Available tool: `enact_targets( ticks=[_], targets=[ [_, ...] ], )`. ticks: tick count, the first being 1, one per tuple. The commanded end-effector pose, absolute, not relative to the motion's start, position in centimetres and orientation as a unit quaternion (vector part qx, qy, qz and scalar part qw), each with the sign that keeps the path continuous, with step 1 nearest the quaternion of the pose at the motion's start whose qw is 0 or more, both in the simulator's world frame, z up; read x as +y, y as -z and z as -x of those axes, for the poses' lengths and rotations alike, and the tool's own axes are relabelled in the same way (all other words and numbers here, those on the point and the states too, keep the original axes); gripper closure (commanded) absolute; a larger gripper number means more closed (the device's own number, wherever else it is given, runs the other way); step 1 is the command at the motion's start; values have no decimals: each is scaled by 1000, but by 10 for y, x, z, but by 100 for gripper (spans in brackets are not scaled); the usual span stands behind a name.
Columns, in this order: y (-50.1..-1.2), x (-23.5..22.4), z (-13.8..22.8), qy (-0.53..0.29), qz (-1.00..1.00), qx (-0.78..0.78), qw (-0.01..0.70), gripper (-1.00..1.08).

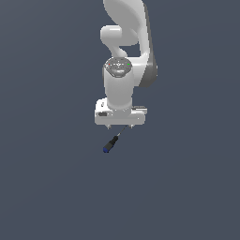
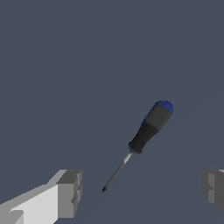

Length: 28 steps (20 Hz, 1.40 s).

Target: Pick up the object and move it to a goal position.

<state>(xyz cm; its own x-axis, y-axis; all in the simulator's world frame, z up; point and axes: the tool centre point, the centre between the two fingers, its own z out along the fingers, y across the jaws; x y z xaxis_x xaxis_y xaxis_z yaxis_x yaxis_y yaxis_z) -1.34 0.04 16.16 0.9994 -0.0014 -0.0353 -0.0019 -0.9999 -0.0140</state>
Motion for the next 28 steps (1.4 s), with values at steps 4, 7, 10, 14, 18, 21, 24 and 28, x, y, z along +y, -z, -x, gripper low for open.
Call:
enact_targets(
  ticks=[4, 7, 10, 14, 18, 21, 24, 28],
  targets=[
    [-164, 2, 12, -16, 1000, -5, 6, -92],
    [-170, 5, 9, -12, 1000, -20, 5, -92],
    [-173, 7, 7, -10, 1000, -29, 4, -92],
    [-172, 7, 7, -10, 1000, -26, 4, -92],
    [-167, 6, 8, -10, 1000, -11, 4, -92],
    [-160, 5, 10, -10, 1000, 8, 5, -92],
    [-151, 3, 12, -9, 999, 34, 6, -92],
    [-135, 0, 16, -8, 997, 80, 6, -92]
  ],
)
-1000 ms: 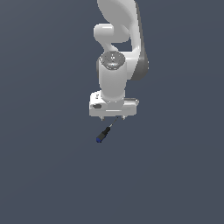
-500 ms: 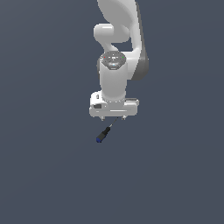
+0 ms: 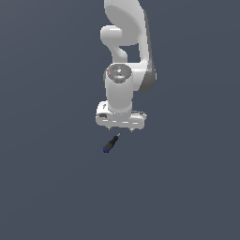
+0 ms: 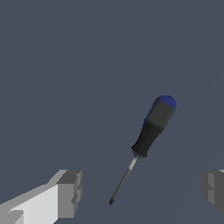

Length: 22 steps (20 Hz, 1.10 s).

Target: Pick up the object and move it to a goal position.

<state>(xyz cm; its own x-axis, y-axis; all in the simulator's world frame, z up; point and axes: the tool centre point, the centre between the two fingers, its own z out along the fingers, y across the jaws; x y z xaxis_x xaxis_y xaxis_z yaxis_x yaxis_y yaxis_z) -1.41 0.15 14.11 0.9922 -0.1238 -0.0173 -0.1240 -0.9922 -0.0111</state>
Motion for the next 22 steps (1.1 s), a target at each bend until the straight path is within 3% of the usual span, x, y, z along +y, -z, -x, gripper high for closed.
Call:
enact_targets(
  ticks=[1, 22],
  targets=[
    [-130, -1, 17, -8, 996, 93, 6, -92],
    [-66, -20, 42, 0, 956, 294, 0, -92]
  ],
)
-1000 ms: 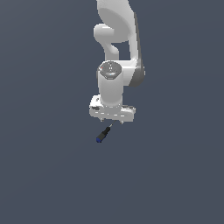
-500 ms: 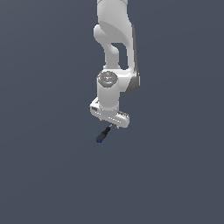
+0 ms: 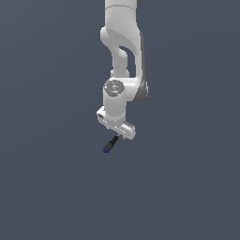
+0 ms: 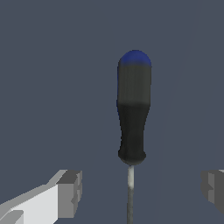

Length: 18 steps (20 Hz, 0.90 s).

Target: Pick up the object and move it to a goal position.

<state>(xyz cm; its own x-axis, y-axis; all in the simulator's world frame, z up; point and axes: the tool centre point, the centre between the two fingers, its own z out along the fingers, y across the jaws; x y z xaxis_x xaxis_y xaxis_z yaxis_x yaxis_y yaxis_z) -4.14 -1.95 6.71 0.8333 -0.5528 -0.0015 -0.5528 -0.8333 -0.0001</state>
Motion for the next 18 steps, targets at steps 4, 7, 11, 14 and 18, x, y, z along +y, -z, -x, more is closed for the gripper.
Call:
enact_targets(
  ticks=[4, 7, 11, 14, 18],
  targets=[
    [-66, -20, 42, 0, 956, 293, 0, -92],
    [-61, -20, 42, 0, 956, 293, 0, -92],
    [-45, -20, 43, 0, 956, 294, 0, -92],
    [-29, -20, 43, 0, 956, 295, 0, -92],
    [-18, -20, 43, 0, 955, 295, 0, -92]
  ],
)
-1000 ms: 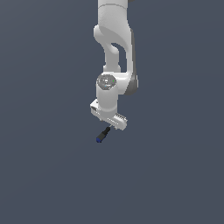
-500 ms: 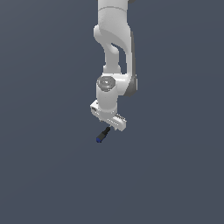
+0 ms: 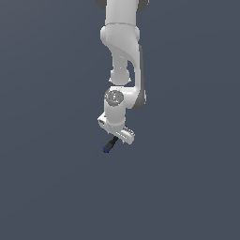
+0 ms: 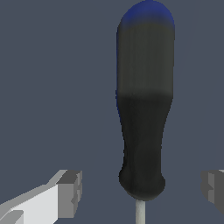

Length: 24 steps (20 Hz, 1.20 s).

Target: Pick up the object and move it to a goal position.

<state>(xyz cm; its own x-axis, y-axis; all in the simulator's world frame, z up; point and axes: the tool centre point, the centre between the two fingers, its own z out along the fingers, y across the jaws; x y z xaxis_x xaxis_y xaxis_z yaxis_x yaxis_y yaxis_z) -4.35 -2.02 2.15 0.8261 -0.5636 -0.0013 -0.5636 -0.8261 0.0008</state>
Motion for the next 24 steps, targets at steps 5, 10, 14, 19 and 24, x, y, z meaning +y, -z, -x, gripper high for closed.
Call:
enact_targets(
  ticks=[5, 10, 14, 19, 24],
  targets=[
    [-15, -20, 42, 0, -955, -295, 0, 108],
    [-15, -20, 42, 0, -955, -295, 0, 108],
    [-15, -20, 43, 0, -955, -295, 0, 108],
    [-23, -18, 41, 0, -955, -295, 0, 108],
    [-46, -13, 36, 0, -955, -295, 0, 108]
  ],
)
